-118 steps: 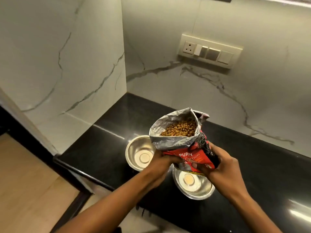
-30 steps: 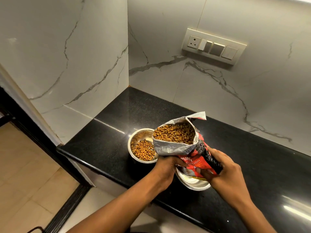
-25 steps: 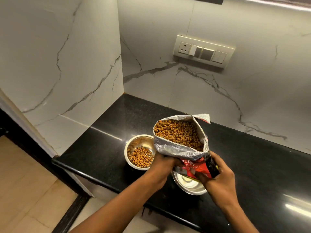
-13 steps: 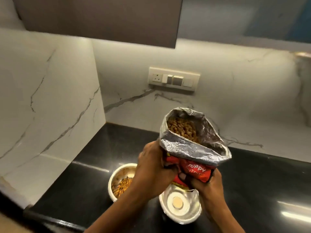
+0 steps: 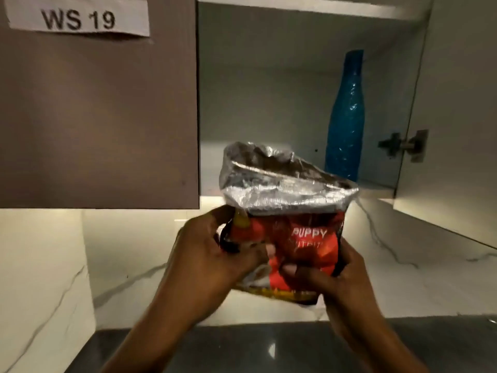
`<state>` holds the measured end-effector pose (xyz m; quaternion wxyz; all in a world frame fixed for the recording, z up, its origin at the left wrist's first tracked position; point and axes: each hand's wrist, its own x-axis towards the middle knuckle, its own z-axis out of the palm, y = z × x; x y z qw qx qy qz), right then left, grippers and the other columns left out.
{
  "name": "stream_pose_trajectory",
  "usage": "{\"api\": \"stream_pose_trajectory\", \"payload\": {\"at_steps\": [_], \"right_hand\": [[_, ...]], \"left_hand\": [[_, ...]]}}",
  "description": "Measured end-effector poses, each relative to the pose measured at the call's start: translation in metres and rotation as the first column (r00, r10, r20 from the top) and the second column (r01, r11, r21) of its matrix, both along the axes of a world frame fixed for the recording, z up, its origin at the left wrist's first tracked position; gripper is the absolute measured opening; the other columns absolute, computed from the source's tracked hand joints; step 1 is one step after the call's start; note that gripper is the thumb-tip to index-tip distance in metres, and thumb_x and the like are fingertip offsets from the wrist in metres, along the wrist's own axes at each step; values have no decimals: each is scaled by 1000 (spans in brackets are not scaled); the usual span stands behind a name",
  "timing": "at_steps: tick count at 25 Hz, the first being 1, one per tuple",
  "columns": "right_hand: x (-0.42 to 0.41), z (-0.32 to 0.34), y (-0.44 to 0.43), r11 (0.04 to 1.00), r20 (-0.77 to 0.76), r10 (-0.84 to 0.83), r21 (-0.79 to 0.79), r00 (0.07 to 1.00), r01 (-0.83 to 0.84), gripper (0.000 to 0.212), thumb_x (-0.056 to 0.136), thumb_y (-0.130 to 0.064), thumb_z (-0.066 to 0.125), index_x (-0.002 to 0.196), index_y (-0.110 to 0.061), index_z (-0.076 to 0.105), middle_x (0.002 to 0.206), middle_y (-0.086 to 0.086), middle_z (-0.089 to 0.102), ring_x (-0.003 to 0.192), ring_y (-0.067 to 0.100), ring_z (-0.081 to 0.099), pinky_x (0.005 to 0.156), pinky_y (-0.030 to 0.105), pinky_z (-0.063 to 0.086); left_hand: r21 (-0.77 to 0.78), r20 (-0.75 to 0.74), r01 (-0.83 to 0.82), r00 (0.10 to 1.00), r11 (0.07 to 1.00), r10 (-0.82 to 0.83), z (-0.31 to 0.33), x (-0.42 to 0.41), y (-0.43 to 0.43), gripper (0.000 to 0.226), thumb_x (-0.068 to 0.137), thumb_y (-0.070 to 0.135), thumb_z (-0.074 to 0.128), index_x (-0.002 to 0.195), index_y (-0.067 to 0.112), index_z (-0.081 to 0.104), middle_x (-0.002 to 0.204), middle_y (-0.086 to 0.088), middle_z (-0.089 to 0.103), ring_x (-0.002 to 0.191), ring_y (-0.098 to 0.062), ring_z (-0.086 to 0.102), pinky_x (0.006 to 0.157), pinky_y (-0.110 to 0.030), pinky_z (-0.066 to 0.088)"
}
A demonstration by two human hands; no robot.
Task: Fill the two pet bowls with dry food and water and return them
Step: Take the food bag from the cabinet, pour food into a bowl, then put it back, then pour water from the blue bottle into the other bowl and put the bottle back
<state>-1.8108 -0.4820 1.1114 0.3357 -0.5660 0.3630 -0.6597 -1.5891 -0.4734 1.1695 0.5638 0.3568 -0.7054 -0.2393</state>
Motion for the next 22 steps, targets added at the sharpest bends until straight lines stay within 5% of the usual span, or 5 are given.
{"api": "stream_pose_trajectory", "payload": {"at_steps": [3,9,15,18,22], "right_hand": [[-8,60,-6,995,-23,-36,-98,999,33,64,63,-10,89,123,-24,70,114,3,83,100,25,82,78,37,68],[-19,151,-64,990,-35,-101,-98,994,97,48,75,7,79,118,-14,73,112,8,83,102,32,80,88,49,65],[-18,171,-134,992,-34,-95,80,995,97,36,75,10,69,103,-13,70,94,8,81,87,34,80,61,36,66],[-22,166,-162,984,-25,-76,160,997,79,36,75,8,69,103,-14,70,102,15,81,88,39,80,66,43,68],[-27,169,-183,972,-71,-59,223,996,74,38,80,1,70,116,-14,68,112,17,80,87,34,79,64,41,66]], "left_hand": [[-104,-16,66,998,992,-68,50,-9,-13,40,73,16,94,107,30,78,102,21,82,90,3,78,74,-13,59],[-137,-117,77,989,988,-93,123,-28,-76,36,79,7,90,114,5,78,105,-6,84,93,-20,82,75,-29,66],[7,-229,24,973,1000,-21,115,-49,-164,34,78,11,91,109,4,78,100,-10,83,92,-30,82,70,-38,67],[32,-261,-25,965,999,32,110,-58,-191,37,73,18,93,106,8,78,98,-10,84,92,-33,82,80,-54,67],[61,-272,-31,961,998,47,113,-65,-206,40,74,15,93,111,11,77,104,-7,83,95,-27,81,91,-51,65]]}}
